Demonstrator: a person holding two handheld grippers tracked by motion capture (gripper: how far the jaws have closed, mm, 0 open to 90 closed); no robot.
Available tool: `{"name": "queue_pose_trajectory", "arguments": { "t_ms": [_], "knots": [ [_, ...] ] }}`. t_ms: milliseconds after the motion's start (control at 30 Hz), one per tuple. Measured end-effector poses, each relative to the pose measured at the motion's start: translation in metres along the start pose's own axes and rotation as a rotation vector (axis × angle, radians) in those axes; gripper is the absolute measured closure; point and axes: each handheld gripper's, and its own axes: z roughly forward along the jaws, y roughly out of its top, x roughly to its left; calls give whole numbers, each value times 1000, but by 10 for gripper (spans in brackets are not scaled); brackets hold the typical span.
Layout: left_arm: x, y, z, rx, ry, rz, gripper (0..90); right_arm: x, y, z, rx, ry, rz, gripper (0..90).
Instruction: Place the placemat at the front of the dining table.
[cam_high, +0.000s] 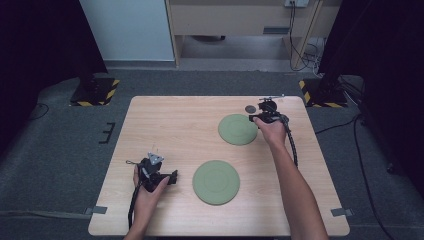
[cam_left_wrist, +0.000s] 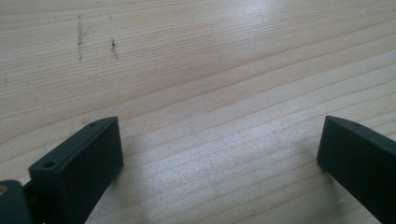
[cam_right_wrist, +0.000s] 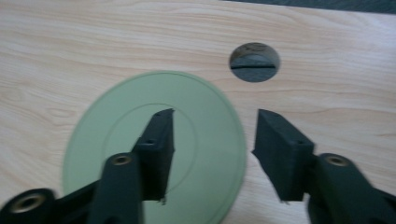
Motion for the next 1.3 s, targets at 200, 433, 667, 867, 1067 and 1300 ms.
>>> {"name": "queue_pose_trajectory", "arguments": {
  "t_ms": [200,433,667,867,1067,1300],
  "knots": [
    [0,0,0,0,0,0,0,4,1,-9,-2,30,17,238],
    [0,0,0,0,0,0,0,8,3,-18,-14,41,6,140],
    [0,0,0,0,1,0,0,13,3,-26,-13,37,-17,110],
    [0,0,0,0,0,0,0,13,0,-32,-28,30,-10,102],
    [0,0,0,0,2,0,0,12,-9,-42,-32,18,-24,96],
    [-1,0,0,-1,6,-2,0,9,-20,-58,-59,27,-24,88]
  ]
}}
